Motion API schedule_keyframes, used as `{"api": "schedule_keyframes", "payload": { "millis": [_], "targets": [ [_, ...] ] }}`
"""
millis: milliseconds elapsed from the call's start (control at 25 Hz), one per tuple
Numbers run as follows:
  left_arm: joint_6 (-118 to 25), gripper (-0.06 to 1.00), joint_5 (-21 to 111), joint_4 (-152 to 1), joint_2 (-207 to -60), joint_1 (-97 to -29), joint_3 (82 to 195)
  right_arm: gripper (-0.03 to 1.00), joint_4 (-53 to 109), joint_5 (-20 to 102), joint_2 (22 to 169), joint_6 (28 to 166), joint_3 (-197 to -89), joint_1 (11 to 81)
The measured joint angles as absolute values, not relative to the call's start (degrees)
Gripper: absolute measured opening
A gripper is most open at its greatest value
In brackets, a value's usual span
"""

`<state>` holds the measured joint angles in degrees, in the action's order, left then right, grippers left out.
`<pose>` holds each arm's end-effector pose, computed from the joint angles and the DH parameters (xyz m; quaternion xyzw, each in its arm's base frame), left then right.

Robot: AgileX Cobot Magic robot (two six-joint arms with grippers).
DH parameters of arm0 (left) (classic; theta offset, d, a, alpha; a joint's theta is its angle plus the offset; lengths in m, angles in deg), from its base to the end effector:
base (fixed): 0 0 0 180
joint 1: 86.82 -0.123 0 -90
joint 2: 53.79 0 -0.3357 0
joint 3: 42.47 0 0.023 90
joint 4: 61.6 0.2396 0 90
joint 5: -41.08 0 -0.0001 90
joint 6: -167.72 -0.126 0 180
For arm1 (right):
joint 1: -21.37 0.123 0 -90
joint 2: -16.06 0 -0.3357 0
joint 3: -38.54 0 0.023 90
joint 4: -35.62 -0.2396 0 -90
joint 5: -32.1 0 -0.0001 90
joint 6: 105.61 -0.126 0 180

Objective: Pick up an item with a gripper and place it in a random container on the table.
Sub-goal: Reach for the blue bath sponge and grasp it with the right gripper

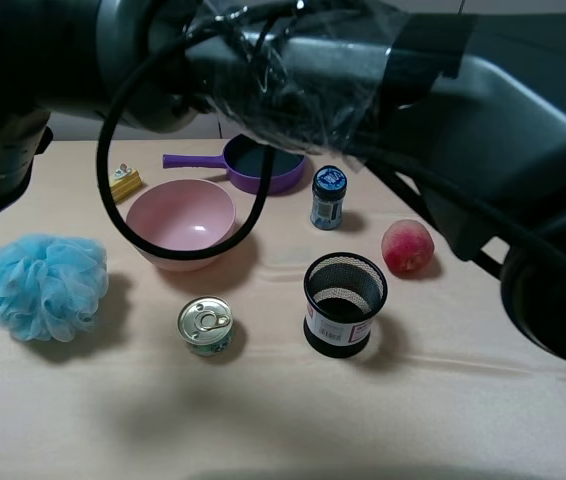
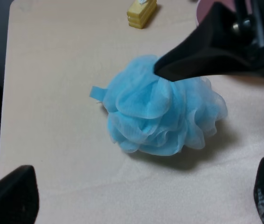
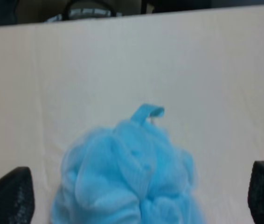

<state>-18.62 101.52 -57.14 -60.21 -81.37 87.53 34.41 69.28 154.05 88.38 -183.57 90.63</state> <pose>-0.0336 0.0118 0.2555 0.0861 0.8470 0.0429 0.5228 0.2046 0.5450 0.2599 -0.6054 0.6891 0.1929 0.3485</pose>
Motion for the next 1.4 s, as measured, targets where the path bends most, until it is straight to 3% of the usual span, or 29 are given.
{"api": "schedule_keyframes", "payload": {
  "millis": [880,1400],
  "targets": [
    [-18.62,0.93,101.43,-57.10,-60.21,-81.37,87.53,0.69,28.81,63.38,163.10,88.38,-183.57,90.63],
    [-18.62,0.93,101.43,-57.10,-60.21,-81.37,87.53,0.69,33.47,59.54,167.36,88.38,-183.57,90.63]
  ]
}}
